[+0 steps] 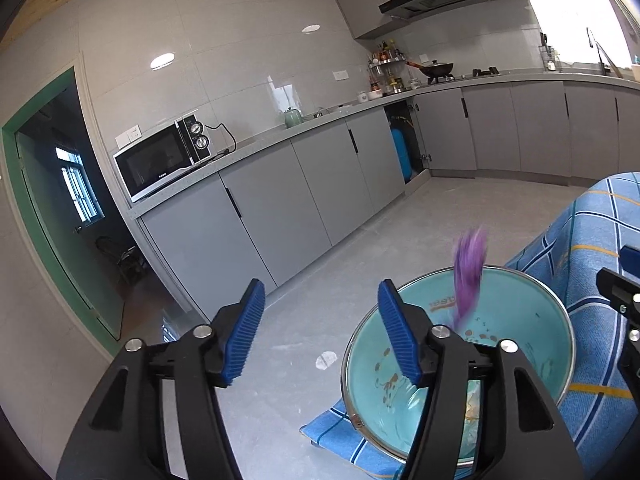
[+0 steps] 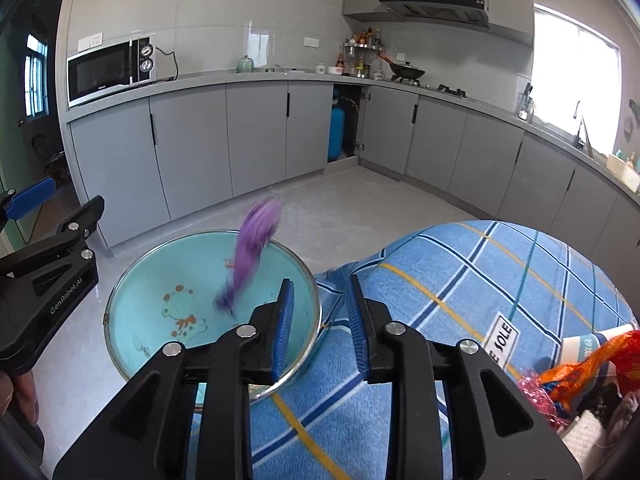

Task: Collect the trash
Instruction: 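Drop the purple wrapper into the bucket with the right gripper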

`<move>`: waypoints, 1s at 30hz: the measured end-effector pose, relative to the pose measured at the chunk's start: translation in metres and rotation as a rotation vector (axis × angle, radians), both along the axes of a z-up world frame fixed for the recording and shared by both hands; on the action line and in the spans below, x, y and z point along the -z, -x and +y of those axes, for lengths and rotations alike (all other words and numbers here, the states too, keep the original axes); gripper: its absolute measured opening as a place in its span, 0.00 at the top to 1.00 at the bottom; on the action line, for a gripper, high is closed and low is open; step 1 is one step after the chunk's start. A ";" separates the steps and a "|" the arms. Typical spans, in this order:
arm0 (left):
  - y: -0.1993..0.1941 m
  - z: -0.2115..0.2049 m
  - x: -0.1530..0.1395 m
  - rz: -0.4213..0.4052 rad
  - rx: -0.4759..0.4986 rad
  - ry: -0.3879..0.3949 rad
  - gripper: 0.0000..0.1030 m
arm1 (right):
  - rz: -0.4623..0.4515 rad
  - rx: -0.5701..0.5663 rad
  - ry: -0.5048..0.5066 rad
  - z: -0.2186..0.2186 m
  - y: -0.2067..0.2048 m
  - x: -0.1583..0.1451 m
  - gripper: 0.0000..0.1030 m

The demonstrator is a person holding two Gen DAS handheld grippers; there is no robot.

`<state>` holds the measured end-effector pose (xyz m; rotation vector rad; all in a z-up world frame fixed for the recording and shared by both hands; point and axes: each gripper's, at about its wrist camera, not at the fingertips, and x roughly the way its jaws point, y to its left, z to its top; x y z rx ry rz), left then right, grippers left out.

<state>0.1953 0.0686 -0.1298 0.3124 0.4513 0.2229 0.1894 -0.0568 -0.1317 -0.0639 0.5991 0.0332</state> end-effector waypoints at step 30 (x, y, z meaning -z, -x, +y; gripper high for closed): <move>0.087 -0.106 0.005 0.035 0.325 0.009 0.22 | -0.096 0.411 0.078 -0.149 0.173 -0.032 0.39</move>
